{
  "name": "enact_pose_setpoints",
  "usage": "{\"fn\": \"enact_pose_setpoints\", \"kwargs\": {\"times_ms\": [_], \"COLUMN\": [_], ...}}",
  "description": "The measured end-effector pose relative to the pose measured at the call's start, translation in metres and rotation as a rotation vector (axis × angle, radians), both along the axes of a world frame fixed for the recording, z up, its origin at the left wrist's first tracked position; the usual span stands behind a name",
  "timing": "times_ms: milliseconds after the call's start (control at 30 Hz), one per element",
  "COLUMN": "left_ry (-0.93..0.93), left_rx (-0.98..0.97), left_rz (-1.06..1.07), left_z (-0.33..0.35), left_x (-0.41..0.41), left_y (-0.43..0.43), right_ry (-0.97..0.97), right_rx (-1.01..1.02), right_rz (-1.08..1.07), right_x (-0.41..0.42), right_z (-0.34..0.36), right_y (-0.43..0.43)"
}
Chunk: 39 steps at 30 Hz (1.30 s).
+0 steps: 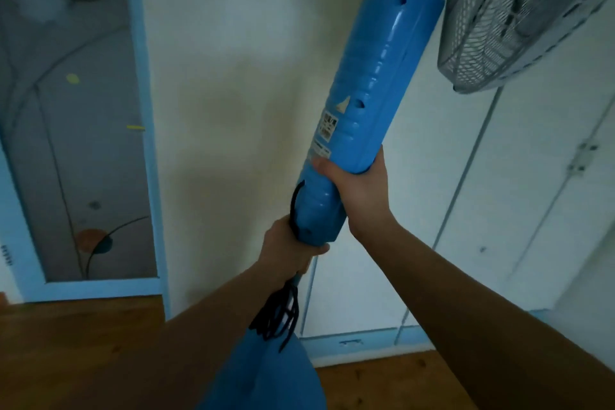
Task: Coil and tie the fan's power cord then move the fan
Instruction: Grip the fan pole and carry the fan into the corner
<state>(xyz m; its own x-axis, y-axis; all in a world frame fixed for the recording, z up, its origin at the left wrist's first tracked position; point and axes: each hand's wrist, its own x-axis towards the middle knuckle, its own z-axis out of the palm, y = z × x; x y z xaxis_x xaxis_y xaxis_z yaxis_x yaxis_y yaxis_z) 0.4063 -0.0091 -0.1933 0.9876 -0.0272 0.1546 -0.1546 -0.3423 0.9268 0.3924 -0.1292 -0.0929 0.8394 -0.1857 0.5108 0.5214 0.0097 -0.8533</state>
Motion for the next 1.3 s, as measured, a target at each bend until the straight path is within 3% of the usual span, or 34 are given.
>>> {"fn": "enact_pose_setpoints", "kwargs": {"times_ms": [100,200,367,500,900,1300], "left_ry": [-0.065,-0.132,-0.232,-0.223,-0.123,-0.137], "left_rx": [-0.024,-0.108,-0.19,-0.194,-0.262,-0.176], "left_rz": [-0.062,-0.108,-0.188,-0.329,-0.659,-0.87], "left_z": [0.127,0.211,0.312,0.362,0.342,0.312], "left_x": [-0.03,-0.061,-0.104,-0.131,-0.112,0.023], "left_y": [-0.045,-0.094,-0.22,-0.322,-0.597,-0.862], "right_ry": [-0.046,-0.116,-0.22,-0.229,-0.178,-0.096], "right_rx": [0.001,-0.008,-0.012,-0.028,0.004,-0.063], "right_rz": [-0.055,-0.055,-0.074,-0.176,-0.552,-0.852], "right_x": [-0.039,-0.079,-0.136,-0.174,-0.185,-0.074], "right_z": [0.129,0.216,0.321,0.365,0.349,0.322], "right_y": [-0.049,-0.096,-0.225,-0.32,-0.564,-0.804]}}
